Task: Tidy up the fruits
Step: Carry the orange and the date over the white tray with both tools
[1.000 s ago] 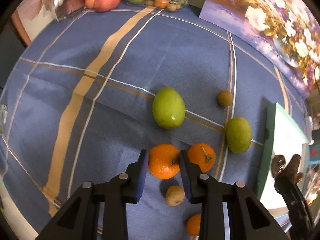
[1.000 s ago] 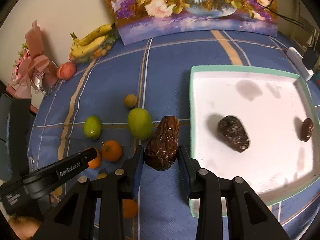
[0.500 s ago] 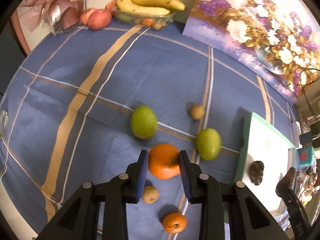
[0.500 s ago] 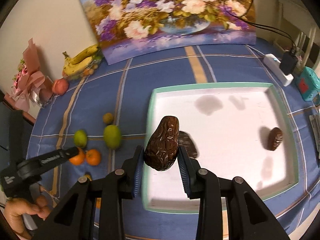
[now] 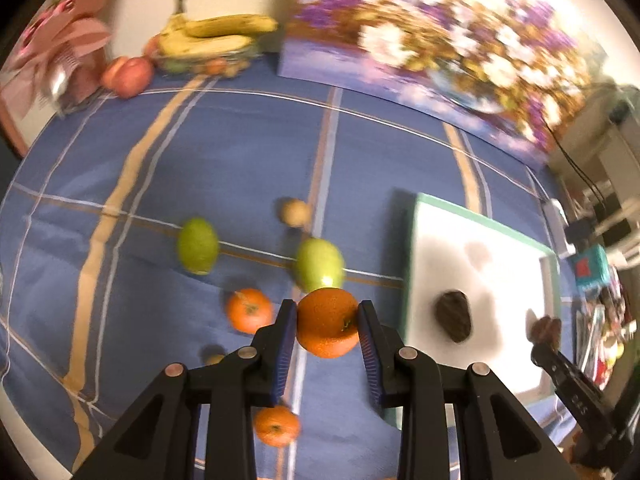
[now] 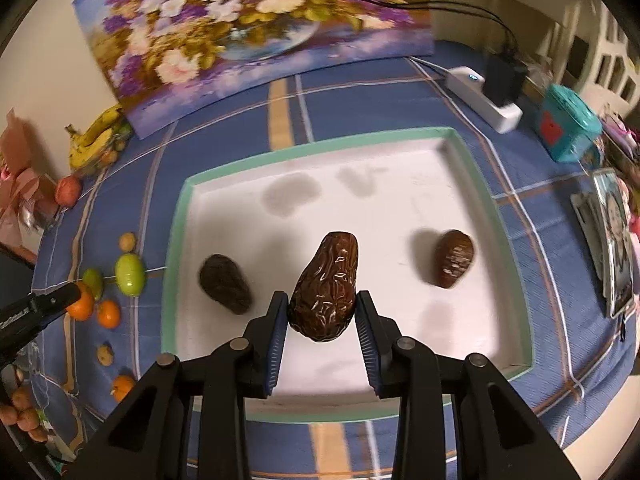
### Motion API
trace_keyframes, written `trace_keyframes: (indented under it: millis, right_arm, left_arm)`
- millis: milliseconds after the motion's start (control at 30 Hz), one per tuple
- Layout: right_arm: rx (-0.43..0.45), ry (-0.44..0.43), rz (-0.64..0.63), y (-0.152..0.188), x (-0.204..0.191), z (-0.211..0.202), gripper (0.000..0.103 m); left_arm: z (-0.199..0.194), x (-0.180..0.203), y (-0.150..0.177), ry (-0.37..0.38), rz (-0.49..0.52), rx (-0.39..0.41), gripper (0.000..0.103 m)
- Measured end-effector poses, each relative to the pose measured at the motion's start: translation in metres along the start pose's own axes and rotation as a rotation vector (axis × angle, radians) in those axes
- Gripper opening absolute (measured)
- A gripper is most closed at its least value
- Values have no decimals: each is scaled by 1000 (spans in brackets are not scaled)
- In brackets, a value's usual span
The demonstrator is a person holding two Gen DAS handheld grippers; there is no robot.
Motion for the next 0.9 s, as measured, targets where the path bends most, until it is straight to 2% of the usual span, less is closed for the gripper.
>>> trace_keyframes:
  millis: [267, 567, 900]
  right_arm:
    - [-21, 49, -13, 7, 30, -2, 36]
    - [-53, 48, 7, 13, 49, 3, 36]
    - [-89, 46, 6, 19, 55, 9, 36]
  left_arm:
    - [7, 57, 22, 31, 152, -37, 33]
    - [23, 110, 53, 33, 307, -98, 33]
    - [43, 126, 73, -28, 401, -153, 33]
Point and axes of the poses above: each gripper's, at about its wrist camera, not at the fingertips, and z roughly the way its jaws point, x to its right, y to its underside, the point moved 3 cm from there along z, roughly the way its jaws point, and after that the axes turned 1 degree about x, right-handed, at the moved point
